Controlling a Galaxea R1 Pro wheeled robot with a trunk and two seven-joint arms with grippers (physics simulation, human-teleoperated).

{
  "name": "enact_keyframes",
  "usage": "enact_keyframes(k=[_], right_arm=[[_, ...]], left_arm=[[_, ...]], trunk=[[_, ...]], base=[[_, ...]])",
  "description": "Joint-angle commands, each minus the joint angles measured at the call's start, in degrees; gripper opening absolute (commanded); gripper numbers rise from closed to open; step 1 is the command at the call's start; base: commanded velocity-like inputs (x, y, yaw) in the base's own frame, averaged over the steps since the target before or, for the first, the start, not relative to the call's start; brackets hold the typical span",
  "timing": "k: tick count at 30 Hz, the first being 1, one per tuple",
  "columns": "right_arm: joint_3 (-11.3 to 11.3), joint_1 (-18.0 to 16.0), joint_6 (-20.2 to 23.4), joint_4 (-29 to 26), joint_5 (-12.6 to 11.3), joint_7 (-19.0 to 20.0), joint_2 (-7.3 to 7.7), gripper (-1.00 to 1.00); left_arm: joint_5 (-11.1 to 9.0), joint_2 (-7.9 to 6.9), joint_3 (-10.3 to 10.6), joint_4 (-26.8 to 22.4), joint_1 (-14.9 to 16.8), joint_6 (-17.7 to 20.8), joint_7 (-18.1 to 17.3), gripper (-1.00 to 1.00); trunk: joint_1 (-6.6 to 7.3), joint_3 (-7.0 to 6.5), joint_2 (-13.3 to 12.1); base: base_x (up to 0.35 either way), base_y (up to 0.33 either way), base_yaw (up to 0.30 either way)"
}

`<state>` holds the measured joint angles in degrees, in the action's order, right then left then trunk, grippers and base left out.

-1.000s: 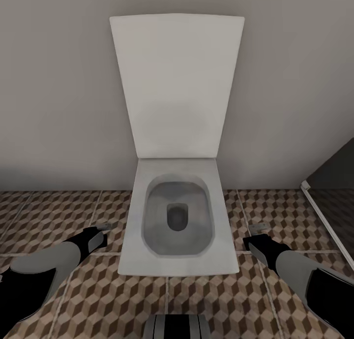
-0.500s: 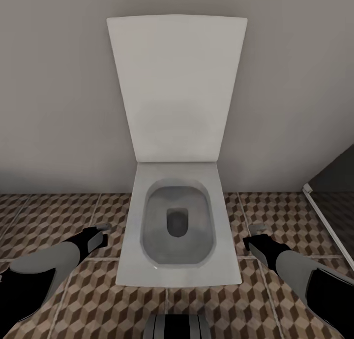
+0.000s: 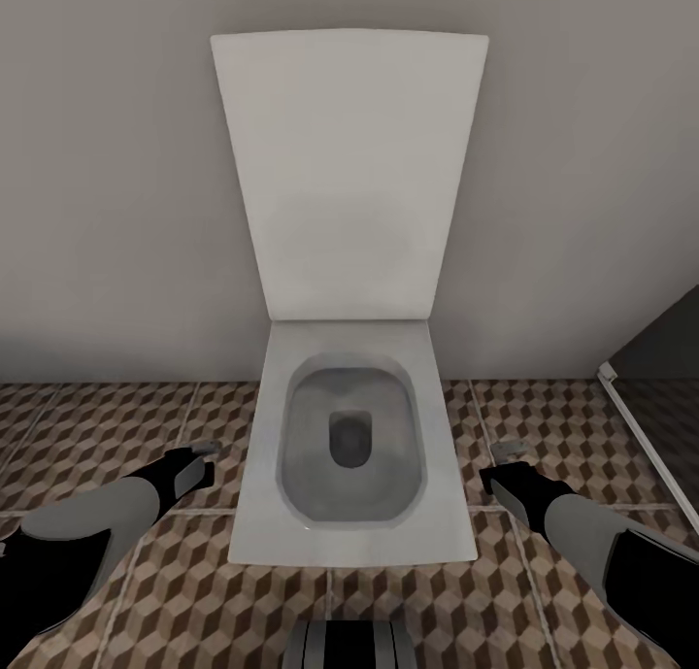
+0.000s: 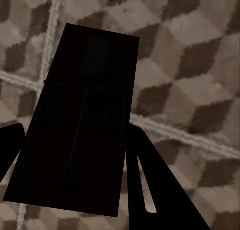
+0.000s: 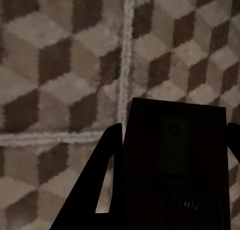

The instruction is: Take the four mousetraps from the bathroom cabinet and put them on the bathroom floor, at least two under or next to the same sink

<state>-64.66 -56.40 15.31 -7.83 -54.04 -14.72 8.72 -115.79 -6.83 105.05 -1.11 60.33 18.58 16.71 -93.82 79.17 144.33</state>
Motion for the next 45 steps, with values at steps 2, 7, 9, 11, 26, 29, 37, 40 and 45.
enact_keyframes(k=[2,7,9,11,26,29,37,40,45], right_arm=[[-0.5,0.0,0.4,-0.3,-0.4,-0.4,0.07,-1.00],[-0.5,0.0,0.3,-0.3,-0.4,-0.4,0.07,-1.00],[-0.5,0.0,0.3,-0.3,-0.4,-0.4,0.07,-1.00],[-0.5,0.0,0.3,-0.3,-0.4,-0.4,0.07,-1.00],[-0.5,0.0,0.3,-0.4,-0.4,-0.4,0.07,-1.00],[-0.5,0.0,0.3,-0.4,-0.4,-0.4,0.03,-1.00],[-0.5,0.0,0.3,-0.4,-0.4,-0.4,-0.03,-1.00],[-0.5,0.0,0.3,-0.3,-0.4,-0.4,-0.02,-1.00],[-0.5,0.0,0.3,-0.3,-0.4,-0.4,-0.02,-1.00]], left_arm=[[-0.5,-0.03,0.5,-0.1,0.0,0.1,0.3,-1.00],[-0.5,-0.02,0.4,-0.1,0.0,0.1,0.3,-1.00],[-0.5,-0.02,0.4,-0.1,0.0,0.1,0.3,-1.00],[-0.5,-0.02,0.5,-0.1,0.0,0.1,0.3,-1.00],[-0.5,-0.02,0.4,-0.1,0.0,0.1,0.3,-1.00],[-0.5,-0.02,0.4,-0.1,0.0,0.1,0.3,-1.00],[-0.5,-0.02,0.4,-0.1,0.0,0.1,0.3,-1.00],[-0.5,-0.02,0.4,-0.1,0.0,0.1,0.3,-1.00],[-0.5,0.03,0.4,-0.1,0.0,0.1,0.3,-1.00]], trunk=[[0.01,0.04,0.0],[0.01,0.04,0.0],[0.01,0.04,0.0],[0.01,0.04,0.0],[-0.17,1.59,0.1],[-0.25,2.26,0.2],[-0.45,4.03,0.3],[-0.53,4.69,0.3],[-0.66,5.80,0.4]], base=[[0.000,0.000,0.000],[0.000,0.000,0.000],[0.000,0.000,0.000],[0.000,0.000,0.000],[0.000,0.000,0.000],[0.000,0.000,0.000],[0.000,0.000,0.000],[0.000,0.000,0.000],[0.000,0.000,0.000]])
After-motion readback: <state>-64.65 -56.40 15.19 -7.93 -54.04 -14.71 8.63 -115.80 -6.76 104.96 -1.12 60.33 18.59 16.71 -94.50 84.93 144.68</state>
